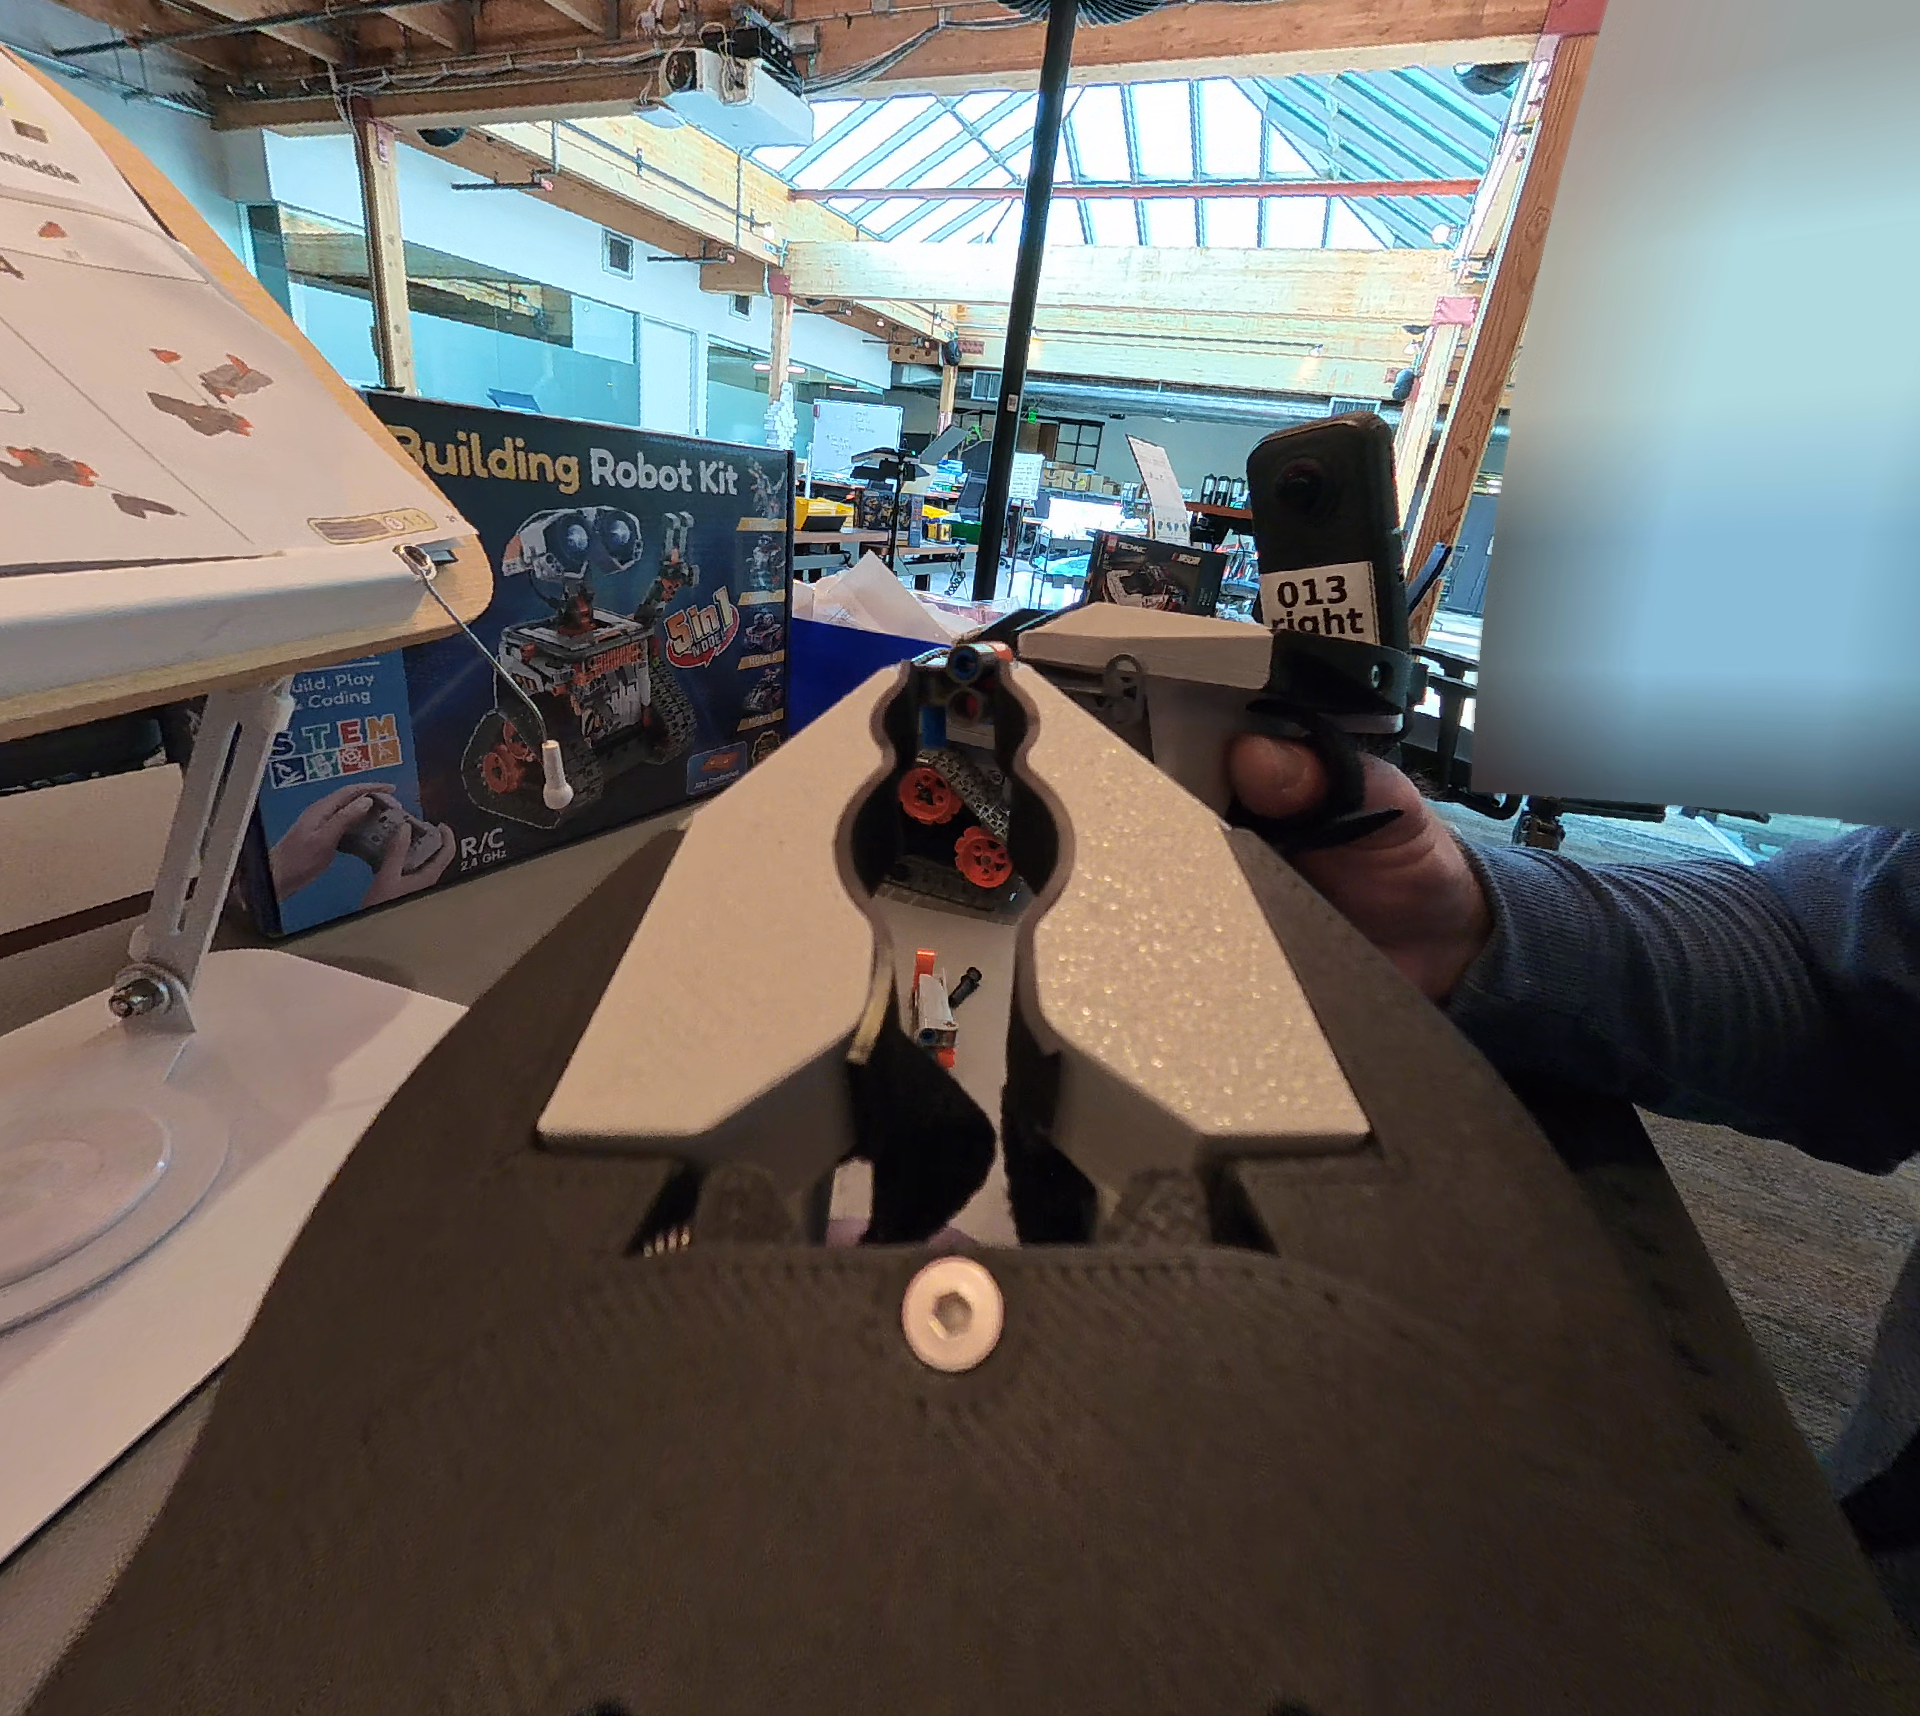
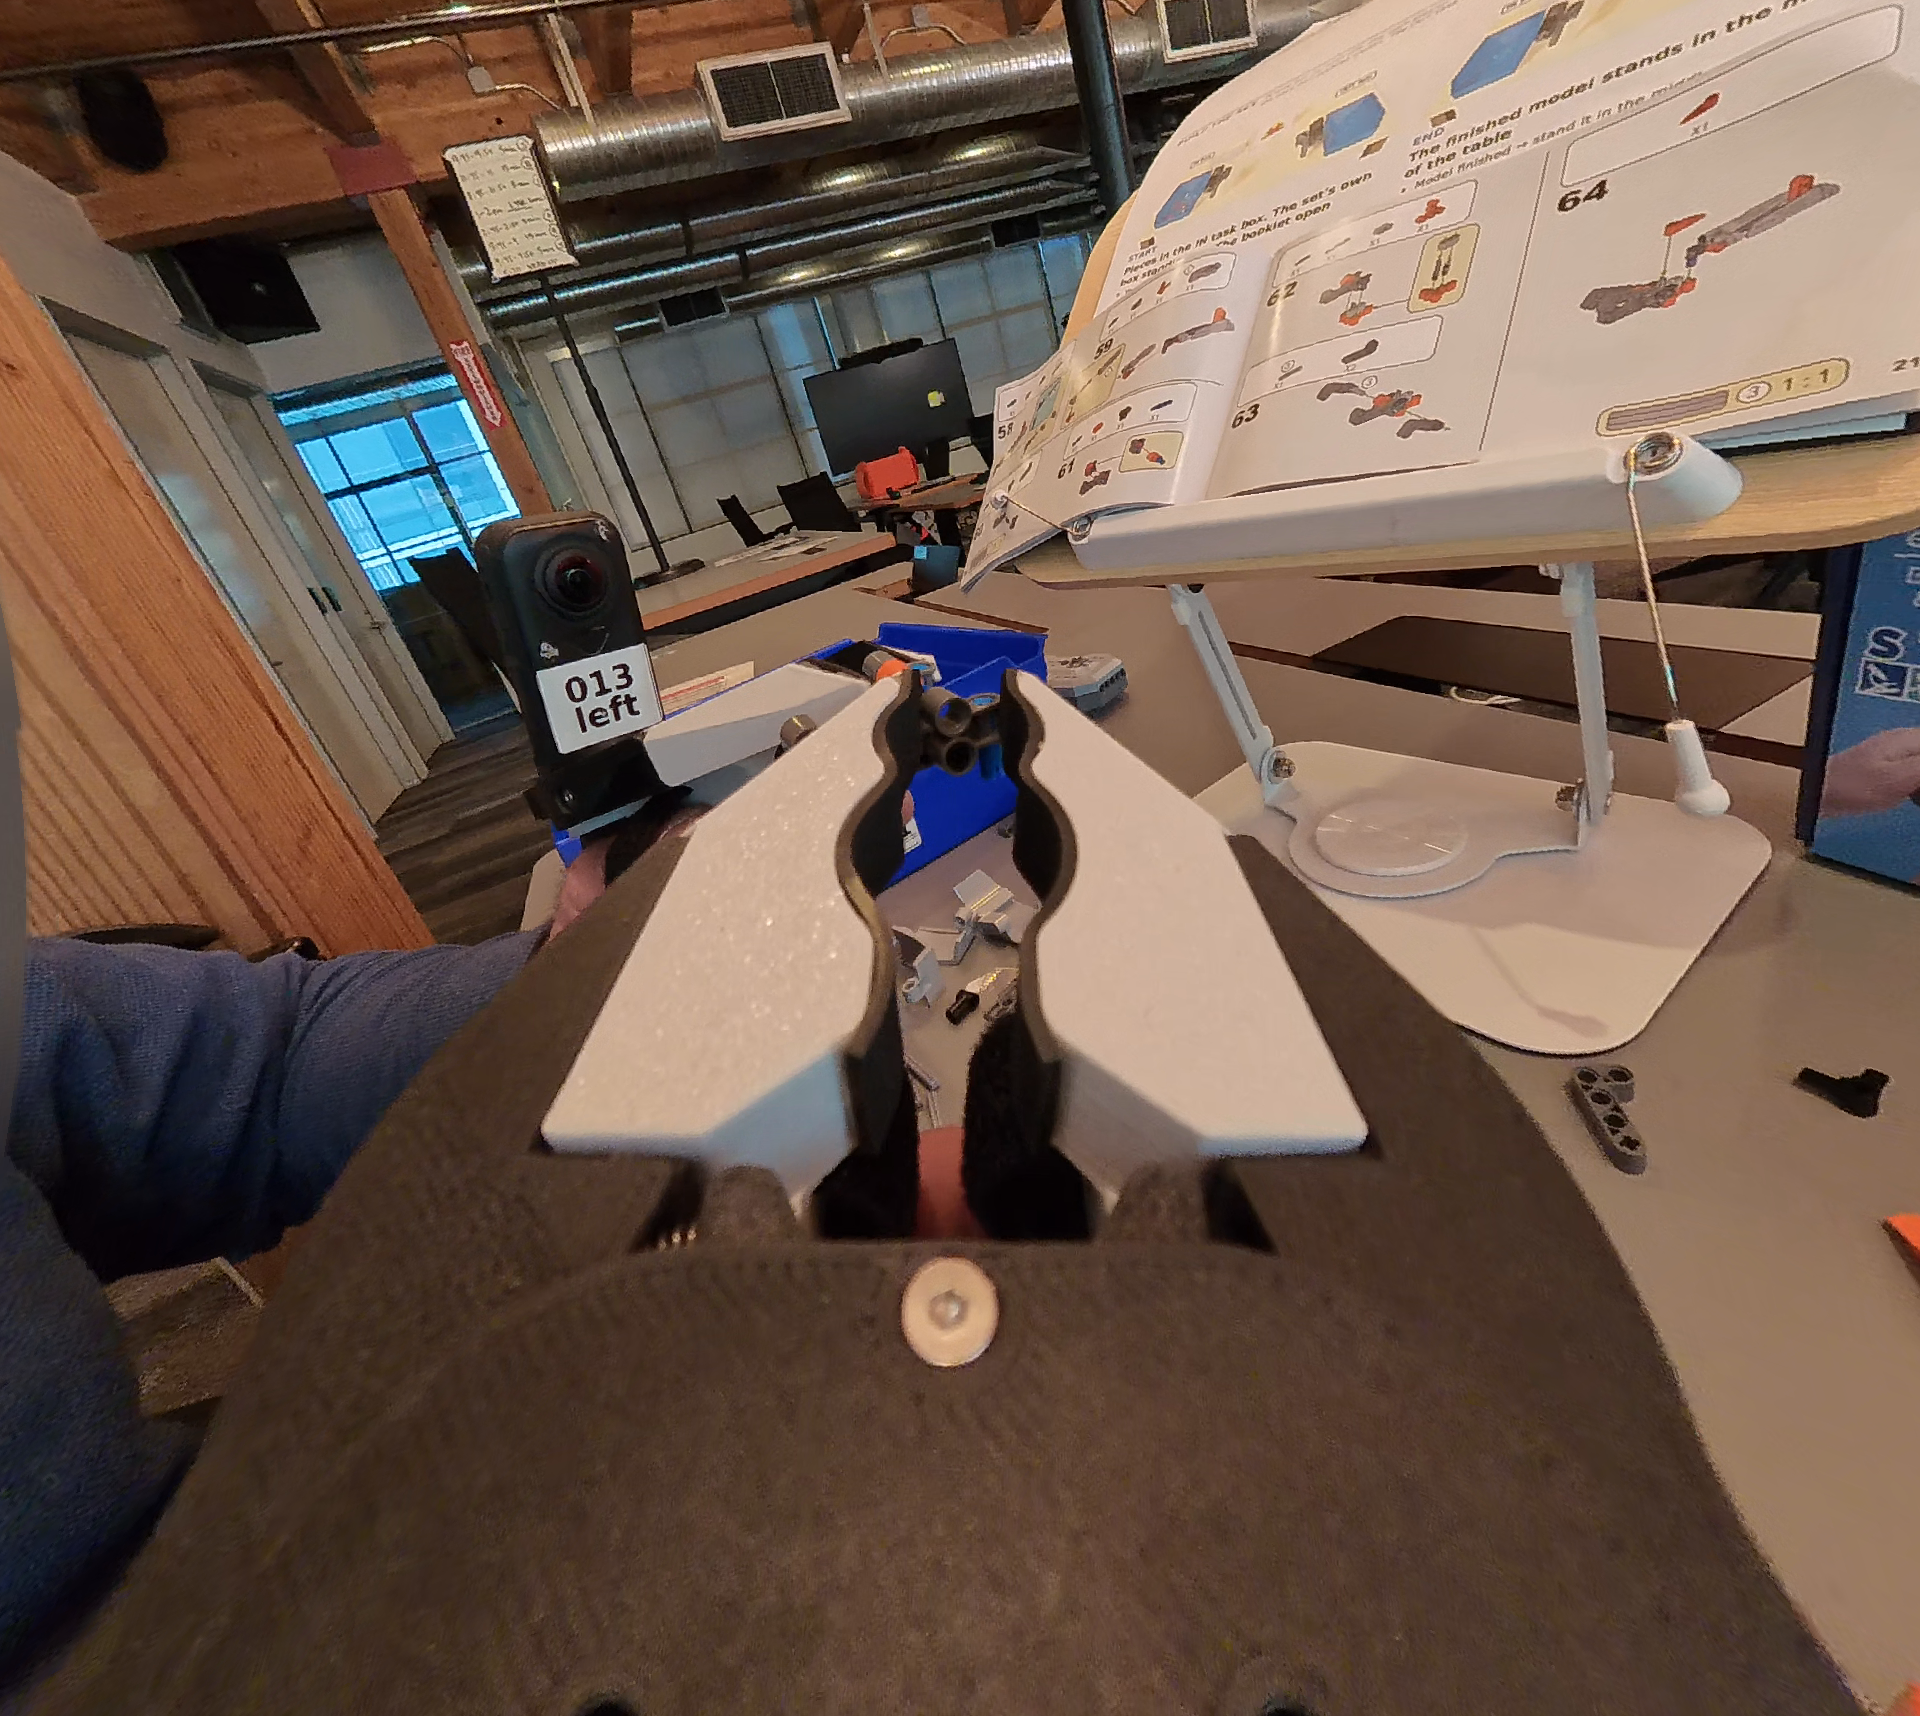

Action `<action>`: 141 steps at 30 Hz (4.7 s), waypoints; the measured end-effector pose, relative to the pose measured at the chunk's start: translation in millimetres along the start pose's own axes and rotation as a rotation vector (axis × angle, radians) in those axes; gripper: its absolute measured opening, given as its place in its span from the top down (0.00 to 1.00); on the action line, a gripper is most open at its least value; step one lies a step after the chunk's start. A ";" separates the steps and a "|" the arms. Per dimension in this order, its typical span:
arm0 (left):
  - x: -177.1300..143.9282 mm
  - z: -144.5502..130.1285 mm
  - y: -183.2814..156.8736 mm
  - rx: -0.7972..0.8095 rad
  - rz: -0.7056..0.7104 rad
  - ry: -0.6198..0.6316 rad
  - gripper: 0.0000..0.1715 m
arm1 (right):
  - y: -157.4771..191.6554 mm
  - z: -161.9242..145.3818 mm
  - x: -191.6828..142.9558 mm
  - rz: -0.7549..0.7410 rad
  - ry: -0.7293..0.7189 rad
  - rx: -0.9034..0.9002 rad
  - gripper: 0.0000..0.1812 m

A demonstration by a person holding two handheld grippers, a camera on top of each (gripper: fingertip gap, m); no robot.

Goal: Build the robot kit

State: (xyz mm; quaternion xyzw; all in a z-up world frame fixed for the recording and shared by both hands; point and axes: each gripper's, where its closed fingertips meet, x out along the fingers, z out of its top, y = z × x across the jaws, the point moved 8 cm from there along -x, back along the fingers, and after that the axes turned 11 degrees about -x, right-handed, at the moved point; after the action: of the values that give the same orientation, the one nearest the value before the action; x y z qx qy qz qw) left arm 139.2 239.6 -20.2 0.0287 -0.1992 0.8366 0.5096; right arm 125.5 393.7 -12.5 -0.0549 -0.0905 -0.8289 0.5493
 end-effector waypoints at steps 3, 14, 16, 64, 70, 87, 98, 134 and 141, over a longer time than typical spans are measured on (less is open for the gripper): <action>0.4 -0.7 1.4 -0.021 -0.005 0.005 0.93 | 0.1 -0.4 0.0 -0.007 -0.002 -0.001 0.93; 2.4 -2.5 -0.9 -0.037 -0.010 0.002 0.93 | 1.6 -0.6 -1.1 -0.022 -0.043 0.017 0.93; 2.7 -2.3 -1.5 -0.040 -0.009 -0.003 0.93 | 1.7 0.1 -1.2 -0.022 -0.055 0.026 0.93; 15.1 -0.2 -13.8 -0.226 0.021 -0.152 0.93 | 0.1 11.6 1.1 -0.060 -0.267 0.175 0.93; 20.3 0.6 -15.7 -0.247 0.038 -0.187 0.93 | -1.0 13.1 0.7 -0.073 -0.299 0.203 0.93; 19.8 3.4 -12.9 -0.312 0.001 -0.194 0.93 | -1.8 17.0 -0.9 -0.029 -0.282 0.192 0.92; 17.4 9.8 -11.2 -0.293 -0.046 -0.176 0.94 | -7.7 27.7 -10.7 0.122 -0.152 0.058 0.90; 16.6 12.0 -11.6 -0.395 -0.116 -0.235 0.94 | 1.0 14.1 -7.9 0.116 -0.248 0.050 0.93; 16.8 10.9 -16.9 -0.294 -0.104 -0.149 0.93 | -2.0 18.4 -15.3 0.165 -0.199 0.005 0.93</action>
State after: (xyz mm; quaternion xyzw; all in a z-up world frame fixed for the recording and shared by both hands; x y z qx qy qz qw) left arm 144.1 256.6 -0.8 0.0261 -0.3550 0.7664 0.5347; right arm 129.5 412.1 2.5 -0.1428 -0.1421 -0.7711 0.6041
